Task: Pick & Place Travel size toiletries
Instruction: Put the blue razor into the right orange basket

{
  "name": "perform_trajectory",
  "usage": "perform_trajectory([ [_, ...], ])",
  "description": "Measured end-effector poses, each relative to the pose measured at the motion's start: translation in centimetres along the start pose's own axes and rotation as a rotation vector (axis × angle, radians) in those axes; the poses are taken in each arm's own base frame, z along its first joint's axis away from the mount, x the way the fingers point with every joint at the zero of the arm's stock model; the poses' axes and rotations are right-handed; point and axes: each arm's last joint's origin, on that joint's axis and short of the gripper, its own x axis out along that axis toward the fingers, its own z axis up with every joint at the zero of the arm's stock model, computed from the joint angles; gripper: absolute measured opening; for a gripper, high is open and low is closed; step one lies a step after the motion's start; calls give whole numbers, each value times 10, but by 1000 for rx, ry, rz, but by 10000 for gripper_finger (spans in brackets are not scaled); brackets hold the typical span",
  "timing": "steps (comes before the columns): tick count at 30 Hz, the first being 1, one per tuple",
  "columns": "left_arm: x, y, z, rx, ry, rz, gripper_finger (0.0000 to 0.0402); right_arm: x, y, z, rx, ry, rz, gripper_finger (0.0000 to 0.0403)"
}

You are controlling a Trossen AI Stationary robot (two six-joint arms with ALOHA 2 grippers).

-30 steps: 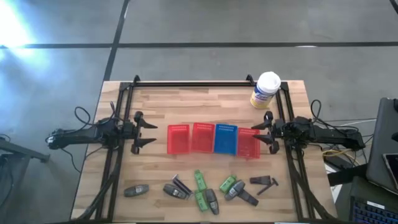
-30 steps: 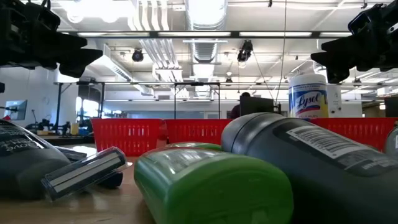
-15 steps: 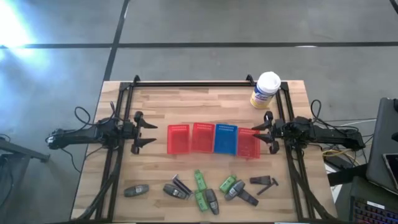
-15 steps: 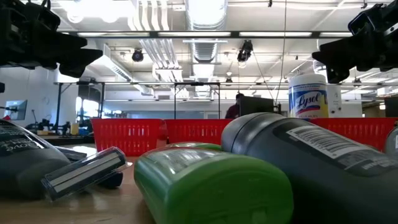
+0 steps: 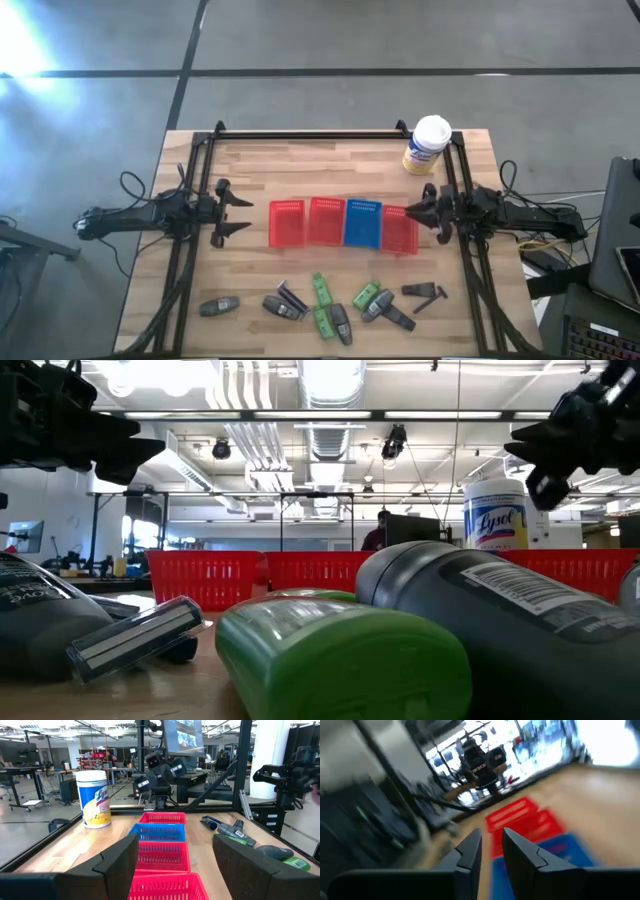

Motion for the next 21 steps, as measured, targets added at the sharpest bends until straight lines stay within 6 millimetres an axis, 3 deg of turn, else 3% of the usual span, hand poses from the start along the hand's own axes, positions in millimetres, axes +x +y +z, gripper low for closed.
perform_trajectory([
  [7,0,0,0,0,1,0,262,0,-1,-1,704,10,-9,53],
  [11,0,0,0,0,1,0,262,0,-1,-1,783,10,-8,47],
  [21,0,0,0,0,0,0,262,-1,2,7,751,-128,2,49],
])
